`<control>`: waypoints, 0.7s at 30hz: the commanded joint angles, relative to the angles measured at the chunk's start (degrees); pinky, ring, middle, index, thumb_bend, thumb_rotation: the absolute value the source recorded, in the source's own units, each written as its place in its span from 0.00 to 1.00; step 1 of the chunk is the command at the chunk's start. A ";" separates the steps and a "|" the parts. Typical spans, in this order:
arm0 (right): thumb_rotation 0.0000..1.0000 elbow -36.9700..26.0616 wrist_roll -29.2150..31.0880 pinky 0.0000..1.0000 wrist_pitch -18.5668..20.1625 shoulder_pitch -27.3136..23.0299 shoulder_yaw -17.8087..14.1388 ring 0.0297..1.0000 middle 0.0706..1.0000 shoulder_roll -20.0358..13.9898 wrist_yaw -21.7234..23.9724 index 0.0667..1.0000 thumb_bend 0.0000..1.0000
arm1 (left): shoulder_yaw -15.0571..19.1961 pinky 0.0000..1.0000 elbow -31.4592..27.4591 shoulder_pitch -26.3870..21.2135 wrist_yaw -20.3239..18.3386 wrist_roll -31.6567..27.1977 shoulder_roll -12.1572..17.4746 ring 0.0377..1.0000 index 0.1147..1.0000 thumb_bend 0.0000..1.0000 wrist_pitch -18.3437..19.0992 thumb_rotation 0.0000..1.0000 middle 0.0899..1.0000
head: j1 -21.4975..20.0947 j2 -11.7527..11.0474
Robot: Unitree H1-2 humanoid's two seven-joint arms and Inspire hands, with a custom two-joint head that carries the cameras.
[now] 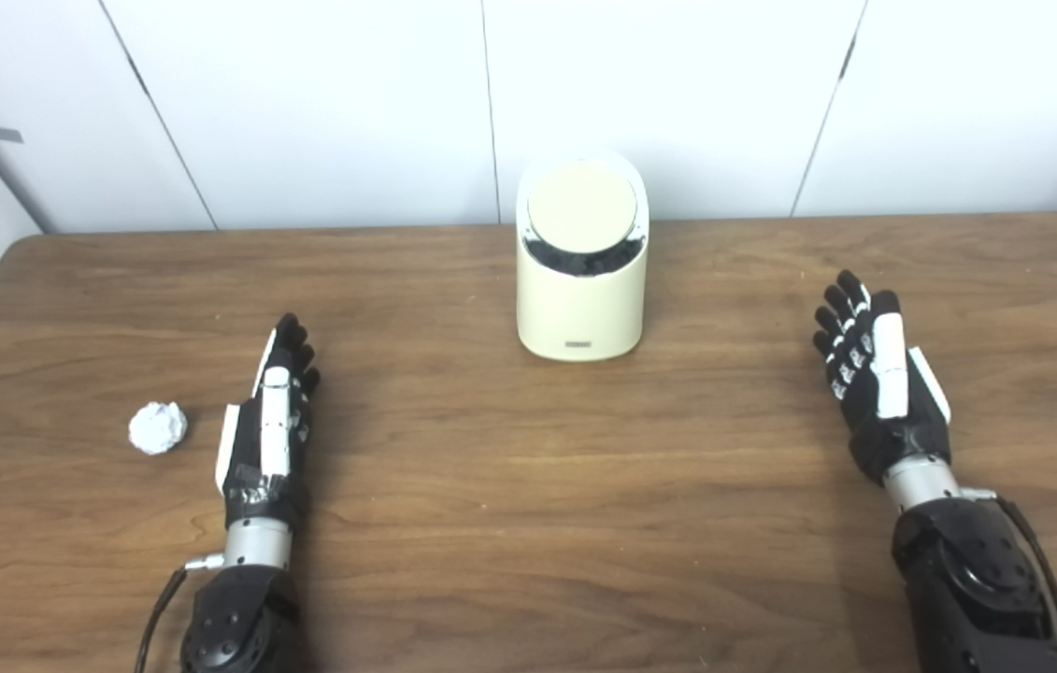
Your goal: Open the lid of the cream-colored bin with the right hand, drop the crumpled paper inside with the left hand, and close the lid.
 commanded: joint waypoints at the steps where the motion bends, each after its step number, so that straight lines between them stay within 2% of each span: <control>1: 1.00 -1.29 0.02 1.00 -0.33 -1.05 0.27 0.99 1.00 -0.14 0.34 0.99 0.60 | -0.39 1.00 -0.59 -1.16 -0.23 0.16 0.36 1.00 1.00 0.42 -0.07 0.97 0.99 | -0.05 -0.03; 14: 1.00 -2.25 -0.67 1.00 -2.23 0.12 0.97 0.98 0.98 -0.80 1.17 0.96 0.58 | -1.40 1.00 -1.43 0.40 -0.67 0.81 0.04 1.00 1.00 0.38 -1.10 0.99 0.99 | -0.05 -3.54; 21: 1.00 -3.83 -1.71 1.00 -2.51 -0.65 0.92 0.98 0.97 -2.05 1.21 0.96 0.63 | -2.39 1.00 -1.66 2.14 -1.03 1.71 0.10 1.00 1.00 0.37 -4.05 1.00 1.00 | -0.42 -4.42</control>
